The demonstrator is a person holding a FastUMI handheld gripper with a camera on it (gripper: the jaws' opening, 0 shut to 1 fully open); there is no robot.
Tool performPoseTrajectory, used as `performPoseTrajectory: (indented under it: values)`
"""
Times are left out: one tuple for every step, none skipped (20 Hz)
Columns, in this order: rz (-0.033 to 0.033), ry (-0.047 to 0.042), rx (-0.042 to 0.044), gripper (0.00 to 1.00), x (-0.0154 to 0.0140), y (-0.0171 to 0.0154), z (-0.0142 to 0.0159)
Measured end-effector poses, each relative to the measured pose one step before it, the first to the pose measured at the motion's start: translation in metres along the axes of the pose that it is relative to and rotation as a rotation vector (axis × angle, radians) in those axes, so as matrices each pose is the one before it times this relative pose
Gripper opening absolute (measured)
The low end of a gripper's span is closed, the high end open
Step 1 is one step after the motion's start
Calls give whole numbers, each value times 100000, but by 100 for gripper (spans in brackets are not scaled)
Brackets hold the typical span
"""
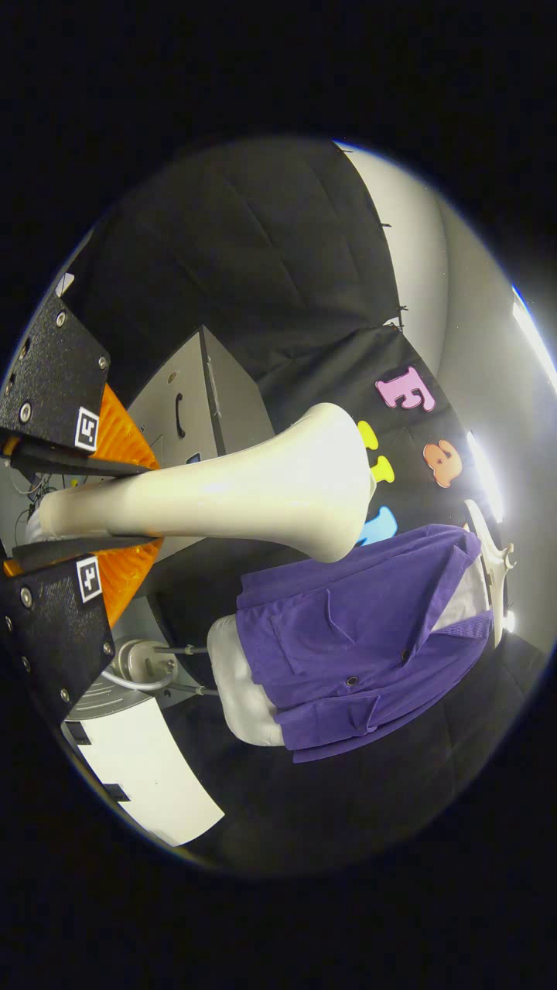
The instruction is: Iron the clothes twice with a garment steamer, once on the left side and once on the right side.
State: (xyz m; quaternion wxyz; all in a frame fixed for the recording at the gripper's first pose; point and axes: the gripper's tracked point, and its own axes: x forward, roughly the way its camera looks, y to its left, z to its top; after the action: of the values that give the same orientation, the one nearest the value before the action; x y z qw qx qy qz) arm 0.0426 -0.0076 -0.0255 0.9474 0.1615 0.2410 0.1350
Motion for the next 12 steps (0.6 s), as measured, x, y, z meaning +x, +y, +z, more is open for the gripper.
performPoseTrajectory:
  values:
    - [217, 290, 80, 35, 81, 67, -12]
    - [93, 40, 231, 35, 109, -7, -115]
    - [152, 236, 153, 35, 97, 33, 29]
    - [21, 260, 327, 35, 69, 10, -146]
    - [118, 66, -39, 35, 65, 10, -45]
    - [20, 272, 16, 35, 43, 72, 14]
    - [-38, 144, -100, 35, 25, 43, 78]
    - [-34, -110, -322, 35, -145, 22, 89]
    - [-21, -277, -126, 35, -48, 38, 170]
    - [111, -301, -191, 35, -43, 124, -65]
    - [-6, -150, -201, 35, -99, 19, 83]
    - [-80, -182, -70, 35, -77, -36, 102]
